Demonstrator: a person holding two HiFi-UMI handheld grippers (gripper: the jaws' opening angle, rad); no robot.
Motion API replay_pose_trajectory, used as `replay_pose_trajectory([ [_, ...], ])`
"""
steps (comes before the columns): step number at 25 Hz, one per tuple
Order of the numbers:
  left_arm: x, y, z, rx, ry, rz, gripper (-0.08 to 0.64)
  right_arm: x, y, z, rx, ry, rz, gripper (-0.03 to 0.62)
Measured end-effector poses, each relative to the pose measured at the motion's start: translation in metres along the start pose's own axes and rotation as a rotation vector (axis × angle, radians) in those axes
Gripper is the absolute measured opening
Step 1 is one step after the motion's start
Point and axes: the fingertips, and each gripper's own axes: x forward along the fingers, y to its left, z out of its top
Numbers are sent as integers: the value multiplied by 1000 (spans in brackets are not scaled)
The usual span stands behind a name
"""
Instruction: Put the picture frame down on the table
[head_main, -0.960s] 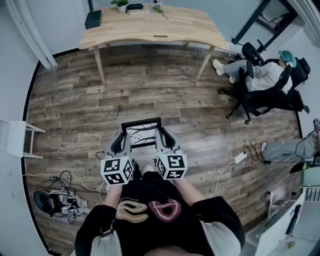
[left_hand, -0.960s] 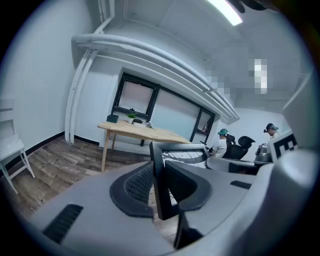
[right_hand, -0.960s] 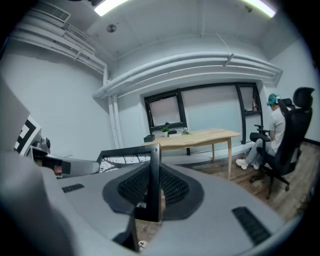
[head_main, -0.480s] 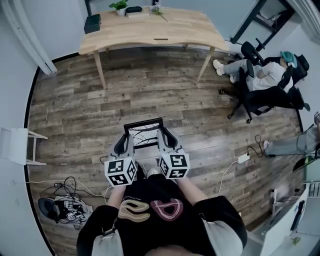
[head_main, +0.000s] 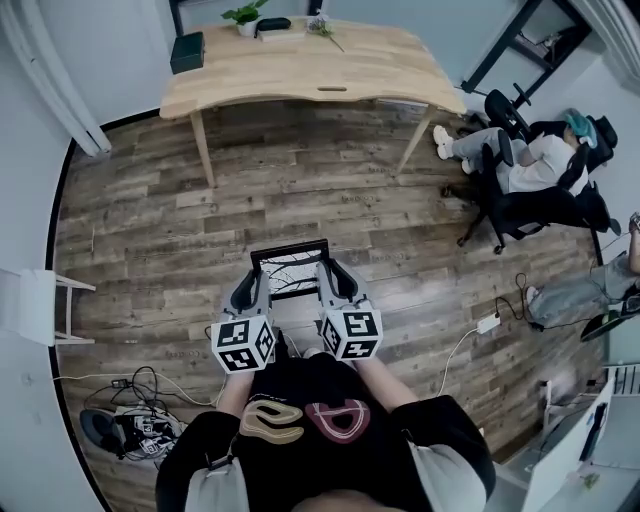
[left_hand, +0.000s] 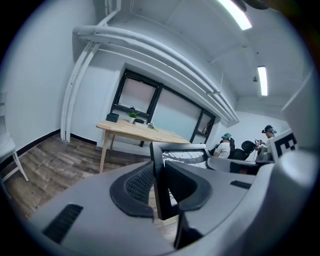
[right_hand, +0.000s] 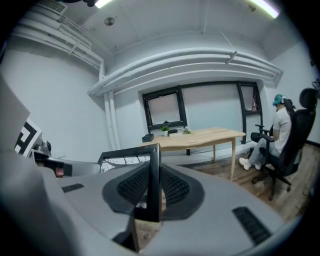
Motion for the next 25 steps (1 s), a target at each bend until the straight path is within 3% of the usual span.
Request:
replay_pose_trajectory([
  [15,68,75,63,80,20,-80,81,99,29,25,55,-27,-81,77],
  [25,102,92,72,78,49,-53,81,141,20,27,72,17,-58,75],
])
